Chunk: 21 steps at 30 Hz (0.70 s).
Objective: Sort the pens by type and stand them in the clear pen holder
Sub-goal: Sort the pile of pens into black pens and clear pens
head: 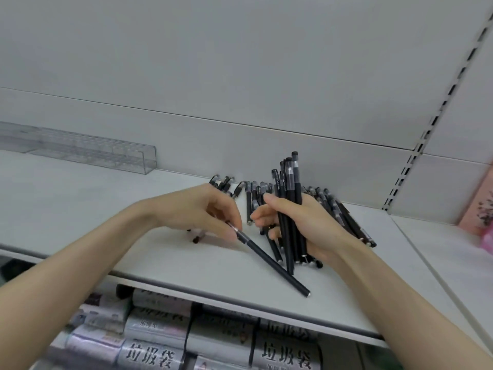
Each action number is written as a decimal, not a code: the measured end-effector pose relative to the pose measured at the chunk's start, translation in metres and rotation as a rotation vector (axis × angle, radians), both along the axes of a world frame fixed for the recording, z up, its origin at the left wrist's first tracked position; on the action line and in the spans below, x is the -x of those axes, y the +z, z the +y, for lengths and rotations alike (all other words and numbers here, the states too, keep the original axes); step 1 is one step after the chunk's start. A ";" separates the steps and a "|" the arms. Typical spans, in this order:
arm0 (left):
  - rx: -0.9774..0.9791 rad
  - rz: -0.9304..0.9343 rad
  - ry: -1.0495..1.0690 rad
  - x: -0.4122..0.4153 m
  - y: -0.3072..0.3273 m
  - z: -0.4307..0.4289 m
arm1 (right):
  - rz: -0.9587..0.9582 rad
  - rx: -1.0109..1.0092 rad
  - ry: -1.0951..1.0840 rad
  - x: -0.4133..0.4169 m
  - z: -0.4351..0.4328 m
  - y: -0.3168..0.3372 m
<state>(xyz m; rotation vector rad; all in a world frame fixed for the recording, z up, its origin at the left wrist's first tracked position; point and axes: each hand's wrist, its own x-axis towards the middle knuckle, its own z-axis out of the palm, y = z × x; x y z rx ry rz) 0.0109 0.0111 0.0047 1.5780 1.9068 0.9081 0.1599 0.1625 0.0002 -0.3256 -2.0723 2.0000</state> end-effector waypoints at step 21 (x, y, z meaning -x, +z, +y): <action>0.051 0.324 0.129 0.064 -0.015 0.093 | 0.023 0.058 -0.274 0.045 0.038 0.015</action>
